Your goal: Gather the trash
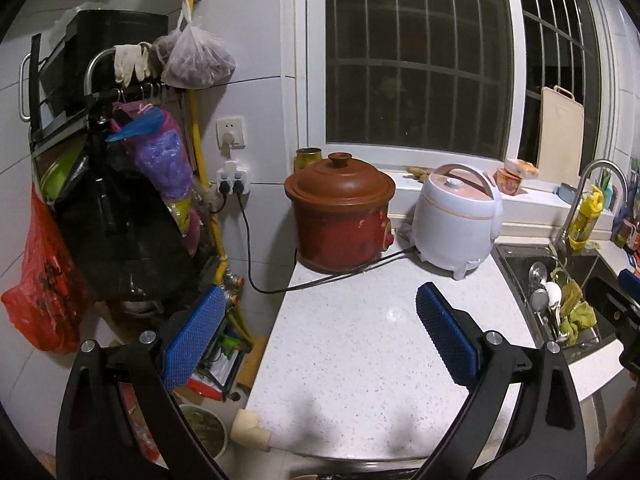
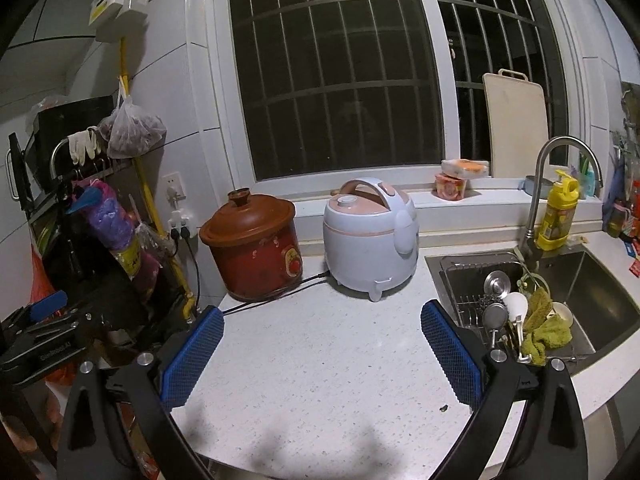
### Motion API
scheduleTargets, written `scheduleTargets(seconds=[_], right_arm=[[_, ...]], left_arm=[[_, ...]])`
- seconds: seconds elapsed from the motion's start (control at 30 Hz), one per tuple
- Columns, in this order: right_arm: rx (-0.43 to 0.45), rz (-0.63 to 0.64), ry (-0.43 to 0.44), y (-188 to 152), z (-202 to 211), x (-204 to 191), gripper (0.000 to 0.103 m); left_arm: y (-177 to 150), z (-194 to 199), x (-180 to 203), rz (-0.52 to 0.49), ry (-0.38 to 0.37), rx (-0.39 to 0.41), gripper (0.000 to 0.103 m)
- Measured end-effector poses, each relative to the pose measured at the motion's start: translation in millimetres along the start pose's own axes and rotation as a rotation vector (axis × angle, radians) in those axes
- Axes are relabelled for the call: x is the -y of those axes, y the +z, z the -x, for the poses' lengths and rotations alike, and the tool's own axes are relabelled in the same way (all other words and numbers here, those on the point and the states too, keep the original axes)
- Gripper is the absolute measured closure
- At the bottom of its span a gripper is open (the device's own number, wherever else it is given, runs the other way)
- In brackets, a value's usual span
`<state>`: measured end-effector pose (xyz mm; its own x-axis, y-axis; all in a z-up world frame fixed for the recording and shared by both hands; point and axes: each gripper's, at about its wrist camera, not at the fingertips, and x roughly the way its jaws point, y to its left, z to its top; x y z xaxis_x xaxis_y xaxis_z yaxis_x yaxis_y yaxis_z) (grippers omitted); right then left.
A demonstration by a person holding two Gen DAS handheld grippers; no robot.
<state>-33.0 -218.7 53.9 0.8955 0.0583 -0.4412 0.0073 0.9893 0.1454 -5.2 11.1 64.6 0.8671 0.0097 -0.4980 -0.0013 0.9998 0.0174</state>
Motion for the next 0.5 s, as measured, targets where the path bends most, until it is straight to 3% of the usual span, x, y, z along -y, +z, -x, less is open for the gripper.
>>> scheduleTargets(seconds=[0.5], right_arm=[[-0.02,-0.008,-0.01,-6.1,-0.4,3.9,0.005]], left_arm=[[-8.8,-2.3,1.8,-0.014,-0.004,-0.038,0.009]])
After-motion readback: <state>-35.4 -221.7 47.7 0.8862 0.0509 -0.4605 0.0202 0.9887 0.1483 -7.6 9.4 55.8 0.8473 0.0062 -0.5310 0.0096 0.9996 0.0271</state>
